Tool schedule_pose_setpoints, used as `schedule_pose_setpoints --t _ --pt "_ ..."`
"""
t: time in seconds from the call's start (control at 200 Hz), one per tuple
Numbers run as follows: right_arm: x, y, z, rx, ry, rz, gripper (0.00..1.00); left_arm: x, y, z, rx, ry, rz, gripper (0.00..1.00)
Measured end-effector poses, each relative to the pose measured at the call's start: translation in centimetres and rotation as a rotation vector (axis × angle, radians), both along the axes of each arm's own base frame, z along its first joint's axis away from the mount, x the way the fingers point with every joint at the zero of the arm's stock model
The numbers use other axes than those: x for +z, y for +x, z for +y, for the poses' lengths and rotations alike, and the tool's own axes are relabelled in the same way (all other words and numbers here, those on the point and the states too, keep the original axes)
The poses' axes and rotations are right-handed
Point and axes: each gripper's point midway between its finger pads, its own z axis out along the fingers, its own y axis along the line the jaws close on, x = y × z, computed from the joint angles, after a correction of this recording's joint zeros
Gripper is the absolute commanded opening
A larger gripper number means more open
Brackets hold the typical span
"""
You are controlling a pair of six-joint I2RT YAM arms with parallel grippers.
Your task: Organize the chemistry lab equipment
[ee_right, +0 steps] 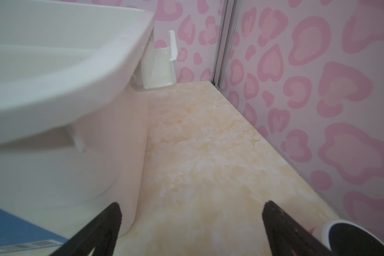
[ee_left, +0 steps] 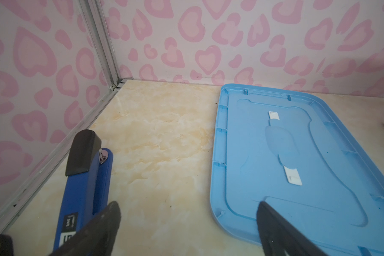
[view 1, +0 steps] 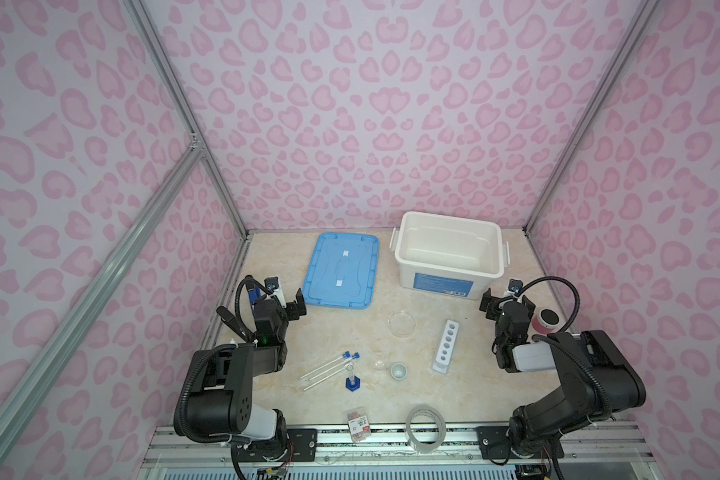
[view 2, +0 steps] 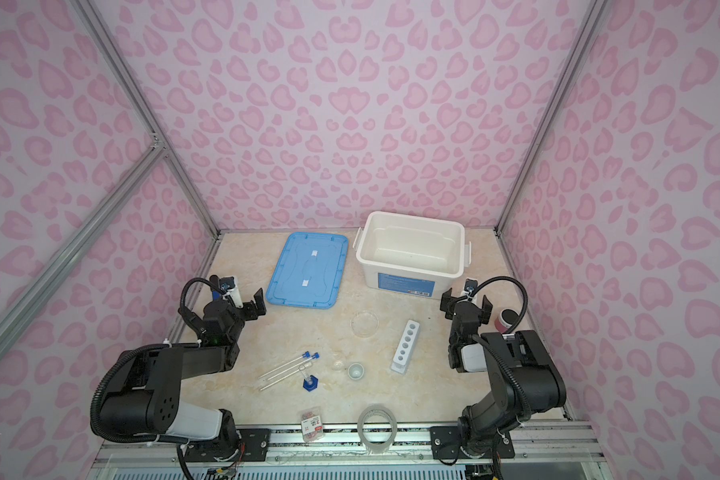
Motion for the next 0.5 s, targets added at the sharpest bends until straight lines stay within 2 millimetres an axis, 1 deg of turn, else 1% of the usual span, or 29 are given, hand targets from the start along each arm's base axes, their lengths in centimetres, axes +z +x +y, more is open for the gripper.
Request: schedule_pose_setpoints --t 0.175,0.225,0.255,0.26,0.295,0.32,0.4,0.455,0.505 --pt "0.0 0.0 -0.01 0.0 0.0 0.0 0.99 0.0 0.0 0.0 0.0 0.0 0.0 0.97" --pt "0.0 0.0 -0.01 0.0 0.0 0.0 1.0 0.0 0.0 0.0 0.0 0.0 0.0 1.0" --pt "0.0 0.0 -0.02 0.0 0.0 0.0 0.99 0.0 0.0 0.0 0.0 0.0 0.0 0.98" --pt "0.0 0.0 -0.02 0.0 0.0 0.0 0.97 0.0 0.0 0.0 0.0 0.0 0.0 0.97" --pt "0.0 0.0 -0.02 0.0 0.0 0.0 0.93 0.0 0.0 0.0 0.0 0.0 0.0 0.92" --pt "0.0 0.01 0.01 0.001 0.001 0.0 0.92 0.0 0.0 0.0 0.0 -0.001 0.0 0.88" --pt "-0.02 0.03 0.04 0.004 0.002 0.0 0.86 -0.01 -0.02 0.0 0.0 0.0 0.0 0.79" --pt "-0.02 0.03 0.06 0.005 0.003 0.0 0.83 -0.02 -0.04 0.01 0.0 0.0 0.001 0.74" --pt "0.01 0.04 0.06 0.005 0.002 -0.001 0.81 0.13 -0.03 -0.06 0.001 0.001 0.011 0.73"
